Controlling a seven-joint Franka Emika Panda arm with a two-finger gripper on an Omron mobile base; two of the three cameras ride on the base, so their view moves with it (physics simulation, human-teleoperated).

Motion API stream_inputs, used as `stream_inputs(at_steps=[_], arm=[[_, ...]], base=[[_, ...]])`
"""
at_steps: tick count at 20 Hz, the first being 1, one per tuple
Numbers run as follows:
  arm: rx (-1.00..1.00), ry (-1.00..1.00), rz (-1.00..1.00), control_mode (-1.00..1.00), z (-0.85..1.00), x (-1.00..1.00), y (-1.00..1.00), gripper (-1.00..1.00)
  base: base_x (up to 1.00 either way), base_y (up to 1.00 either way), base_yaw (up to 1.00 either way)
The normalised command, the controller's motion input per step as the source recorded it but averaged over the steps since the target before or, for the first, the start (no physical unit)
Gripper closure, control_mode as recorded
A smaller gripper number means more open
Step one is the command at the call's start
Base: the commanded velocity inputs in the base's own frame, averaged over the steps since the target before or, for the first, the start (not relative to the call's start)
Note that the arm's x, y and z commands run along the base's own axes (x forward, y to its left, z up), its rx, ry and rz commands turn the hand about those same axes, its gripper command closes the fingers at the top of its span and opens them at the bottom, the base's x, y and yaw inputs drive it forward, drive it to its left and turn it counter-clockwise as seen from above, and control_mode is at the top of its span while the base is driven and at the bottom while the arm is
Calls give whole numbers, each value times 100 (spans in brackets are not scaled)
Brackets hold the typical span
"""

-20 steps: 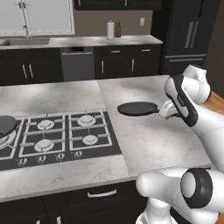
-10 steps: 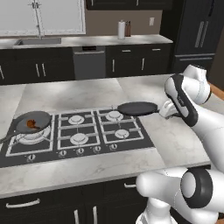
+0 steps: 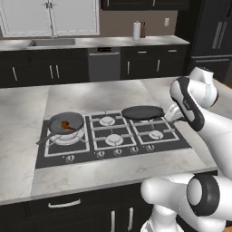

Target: Place both pans onto different burners. Then place the lime and the chicken drumstick on different pans.

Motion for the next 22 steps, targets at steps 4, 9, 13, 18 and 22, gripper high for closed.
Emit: stream_inputs(at_steps=[4, 9, 13, 18, 22], arm=[[0, 0, 0, 100, 0, 0, 0, 100], [0, 0, 0, 100, 0, 0, 0, 100], [0, 0, 0, 100, 0, 0, 0, 100], [0, 0, 0, 100, 0, 0, 0, 100], [0, 0, 0, 100, 0, 0, 0, 100]], base=[[0, 53, 0], [0, 52, 0], [0, 42, 0], [7, 29, 0], [22, 8, 0]])
